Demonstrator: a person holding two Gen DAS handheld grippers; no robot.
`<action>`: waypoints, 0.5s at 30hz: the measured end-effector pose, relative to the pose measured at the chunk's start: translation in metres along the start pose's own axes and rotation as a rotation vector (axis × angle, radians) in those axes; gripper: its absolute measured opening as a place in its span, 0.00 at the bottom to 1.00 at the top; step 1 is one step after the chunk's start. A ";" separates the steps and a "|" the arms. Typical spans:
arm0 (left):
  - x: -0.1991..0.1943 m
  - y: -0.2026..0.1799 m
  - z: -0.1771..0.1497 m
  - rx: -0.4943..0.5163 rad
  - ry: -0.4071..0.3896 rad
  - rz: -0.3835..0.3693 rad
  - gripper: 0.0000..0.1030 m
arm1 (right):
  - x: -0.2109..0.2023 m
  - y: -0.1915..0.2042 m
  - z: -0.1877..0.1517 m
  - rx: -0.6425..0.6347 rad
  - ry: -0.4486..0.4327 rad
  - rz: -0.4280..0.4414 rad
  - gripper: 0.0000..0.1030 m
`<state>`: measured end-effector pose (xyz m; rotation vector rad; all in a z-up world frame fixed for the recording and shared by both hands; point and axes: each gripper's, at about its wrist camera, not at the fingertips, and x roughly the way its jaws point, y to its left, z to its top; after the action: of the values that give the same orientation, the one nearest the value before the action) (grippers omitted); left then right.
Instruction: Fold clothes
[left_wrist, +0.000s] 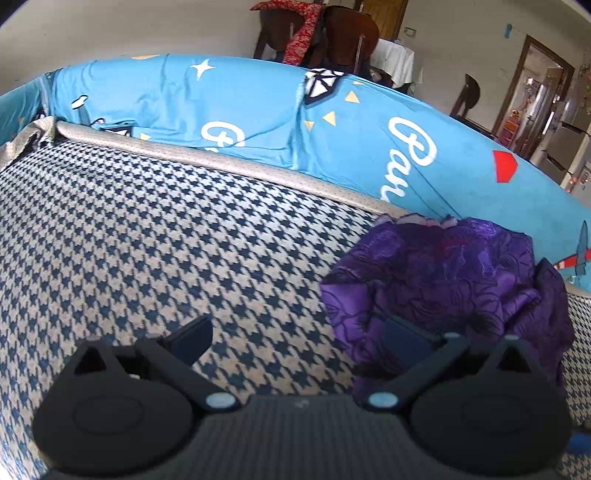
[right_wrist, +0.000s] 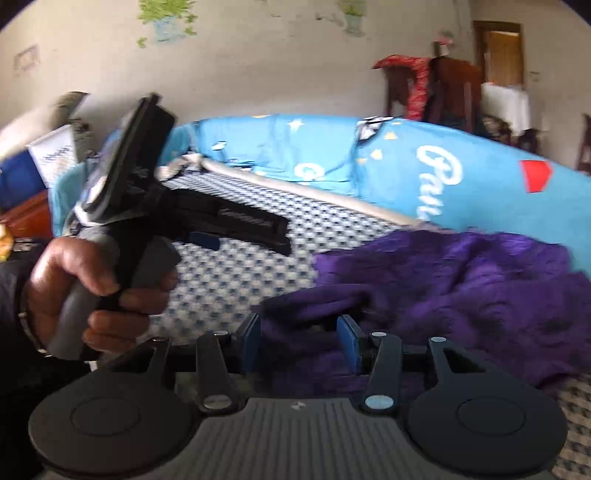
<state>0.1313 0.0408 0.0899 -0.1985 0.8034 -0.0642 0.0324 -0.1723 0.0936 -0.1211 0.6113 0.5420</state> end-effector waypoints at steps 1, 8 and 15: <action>-0.001 -0.005 -0.001 0.014 -0.003 -0.010 1.00 | -0.005 -0.006 -0.001 0.020 0.000 -0.034 0.45; -0.007 -0.041 -0.009 0.104 -0.017 -0.106 1.00 | -0.026 -0.047 -0.012 0.125 0.015 -0.220 0.51; -0.003 -0.075 -0.026 0.259 0.010 -0.155 1.00 | -0.009 -0.078 -0.033 0.206 0.096 -0.325 0.56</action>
<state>0.1120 -0.0360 0.0893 -0.0145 0.7803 -0.3134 0.0498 -0.2515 0.0677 -0.0496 0.7208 0.1575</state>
